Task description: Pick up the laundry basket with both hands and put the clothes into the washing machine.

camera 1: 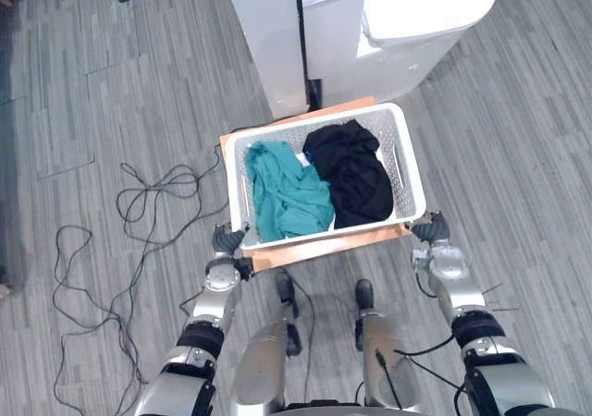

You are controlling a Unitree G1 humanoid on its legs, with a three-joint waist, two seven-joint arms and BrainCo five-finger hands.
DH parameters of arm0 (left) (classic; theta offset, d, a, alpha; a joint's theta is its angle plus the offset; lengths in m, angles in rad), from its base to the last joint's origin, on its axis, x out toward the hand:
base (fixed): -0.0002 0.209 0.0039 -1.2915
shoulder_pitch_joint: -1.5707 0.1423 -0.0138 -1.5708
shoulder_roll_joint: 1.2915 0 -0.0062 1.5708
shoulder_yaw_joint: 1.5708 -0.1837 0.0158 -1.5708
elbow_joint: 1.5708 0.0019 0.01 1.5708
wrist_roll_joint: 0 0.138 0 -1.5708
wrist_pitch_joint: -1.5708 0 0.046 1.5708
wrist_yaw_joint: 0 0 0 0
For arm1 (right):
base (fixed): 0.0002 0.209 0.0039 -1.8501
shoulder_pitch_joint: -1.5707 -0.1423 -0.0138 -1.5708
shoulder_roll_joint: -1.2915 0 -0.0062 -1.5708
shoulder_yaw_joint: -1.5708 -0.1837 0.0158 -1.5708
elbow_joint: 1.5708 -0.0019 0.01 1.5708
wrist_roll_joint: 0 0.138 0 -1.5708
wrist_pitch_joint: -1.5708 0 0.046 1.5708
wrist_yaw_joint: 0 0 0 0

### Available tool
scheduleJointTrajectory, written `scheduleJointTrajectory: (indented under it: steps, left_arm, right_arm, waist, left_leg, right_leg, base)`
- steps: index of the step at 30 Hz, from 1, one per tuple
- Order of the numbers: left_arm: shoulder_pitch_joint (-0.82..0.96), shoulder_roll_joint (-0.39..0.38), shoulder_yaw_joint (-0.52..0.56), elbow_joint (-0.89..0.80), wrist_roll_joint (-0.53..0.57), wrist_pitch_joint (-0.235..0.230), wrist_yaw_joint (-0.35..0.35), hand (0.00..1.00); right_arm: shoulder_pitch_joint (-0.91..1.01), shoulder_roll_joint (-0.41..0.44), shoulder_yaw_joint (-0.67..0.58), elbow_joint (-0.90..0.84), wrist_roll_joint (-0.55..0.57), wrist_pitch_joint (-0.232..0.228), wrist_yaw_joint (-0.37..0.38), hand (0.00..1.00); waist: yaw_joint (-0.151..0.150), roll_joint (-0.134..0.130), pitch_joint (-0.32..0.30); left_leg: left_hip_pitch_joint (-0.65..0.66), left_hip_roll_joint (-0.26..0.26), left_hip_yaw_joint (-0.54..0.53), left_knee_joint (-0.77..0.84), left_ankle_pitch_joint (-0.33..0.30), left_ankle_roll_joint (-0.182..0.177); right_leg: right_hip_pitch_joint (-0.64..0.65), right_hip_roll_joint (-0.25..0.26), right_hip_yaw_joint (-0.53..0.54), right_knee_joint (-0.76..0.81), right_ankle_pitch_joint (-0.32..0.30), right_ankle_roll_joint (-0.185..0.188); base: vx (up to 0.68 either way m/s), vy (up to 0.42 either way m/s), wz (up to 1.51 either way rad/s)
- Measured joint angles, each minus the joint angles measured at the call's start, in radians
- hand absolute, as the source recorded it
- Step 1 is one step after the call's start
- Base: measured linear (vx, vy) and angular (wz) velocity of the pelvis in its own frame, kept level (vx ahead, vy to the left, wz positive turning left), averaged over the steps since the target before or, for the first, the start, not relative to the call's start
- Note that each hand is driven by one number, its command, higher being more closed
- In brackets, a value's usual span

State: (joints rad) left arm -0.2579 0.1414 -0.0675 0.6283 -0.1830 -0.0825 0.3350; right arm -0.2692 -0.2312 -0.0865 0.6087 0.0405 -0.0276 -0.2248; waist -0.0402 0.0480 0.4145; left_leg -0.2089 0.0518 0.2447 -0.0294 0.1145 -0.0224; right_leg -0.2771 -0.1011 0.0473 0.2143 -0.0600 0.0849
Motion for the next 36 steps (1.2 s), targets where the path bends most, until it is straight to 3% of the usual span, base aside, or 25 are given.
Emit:
scheduleJointTrajectory:
  steps: [7, 12, 17, 22, 26, 31, 36]
  left_arm:
    - [0.081, 0.001, 0.022, -0.024, 0.012, 0.008, -0.021, 1.00]
    - [0.115, 0.007, 0.039, -0.037, 0.039, 0.010, -0.030, 1.00]
    - [0.117, 0.020, 0.041, -0.054, 0.040, 0.011, -0.029, 1.00]
    - [0.120, 0.013, 0.057, -0.086, 0.040, 0.010, -0.023, 1.00]
    - [0.109, -0.001, 0.070, -0.089, 0.039, 0.009, -0.019, 1.00]
    - [0.102, -0.009, 0.070, -0.089, 0.039, 0.008, -0.004, 1.00]
    - [0.084, -0.011, 0.068, -0.089, 0.039, 0.007, 0.000, 1.00]
  right_arm:
    - [0.078, 0.014, -0.072, -0.043, -0.043, 0.013, -0.035, 0.00]
    - [0.078, 0.004, -0.082, -0.085, -0.063, 0.009, -0.043, 0.00]
    - [0.042, -0.015, -0.084, -0.085, -0.060, 0.008, -0.062, 0.00]
    - [0.008, -0.013, -0.085, -0.099, 0.056, -0.008, -0.057, 0.00]
    - [-0.004, -0.004, -0.053, -0.126, 0.132, -0.028, -0.030, 0.00]
    - [-0.014, 0.028, 0.020, -0.122, 0.134, -0.033, -0.006, 0.00]
    - [-0.056, 0.055, 0.091, -0.010, 0.020, -0.005, 0.009, 0.00]
  waist:
    - [-0.003, -0.013, -0.007]
    - [-0.001, -0.046, -0.025]
    - [-0.002, -0.050, -0.027]
    - [-0.001, -0.050, -0.027]
    - [-0.001, -0.052, -0.026]
    - [-0.001, -0.059, -0.022]
    - [0.001, -0.067, -0.016]
  left_leg:
    - [0.013, -0.003, -0.014, -0.001, 0.000, 0.000]
    - [0.012, -0.002, -0.014, 0.003, -0.011, -0.001]
    - [0.000, -0.002, -0.006, 0.003, -0.012, 0.001]
    - [-0.030, -0.001, -0.009, 0.020, -0.010, 0.009]
    - [-0.037, 0.000, -0.021, 0.036, -0.014, 0.015]
    - [-0.039, 0.000, -0.022, 0.038, -0.014, 0.014]
    - [-0.042, -0.001, -0.023, 0.040, -0.017, 0.010]
  right_leg:
    - [0.032, -0.002, -0.003, -0.043, 0.022, 0.007]
    - [0.029, -0.001, 0.003, -0.054, 0.025, 0.010]
    - [0.023, -0.002, 0.010, -0.072, 0.041, 0.010]
    - [0.009, -0.002, 0.008, -0.069, 0.046, 0.011]
    - [0.011, -0.002, 0.006, -0.069, 0.047, 0.011]
    - [0.009, -0.002, 0.006, -0.069, 0.047, 0.010]
    - [0.009, -0.003, 0.005, -0.075, 0.051, 0.008]
  base:
    - [0.03, 0.008, 0.00]
    - [0.00, -0.002, -0.02]
    - [0.01, 0.001, -0.04]
    - [0.06, -0.012, 0.01]
    - [0.04, -0.010, 0.03]
    - [0.00, 0.000, 0.00]
    - [0.00, 0.000, 0.00]
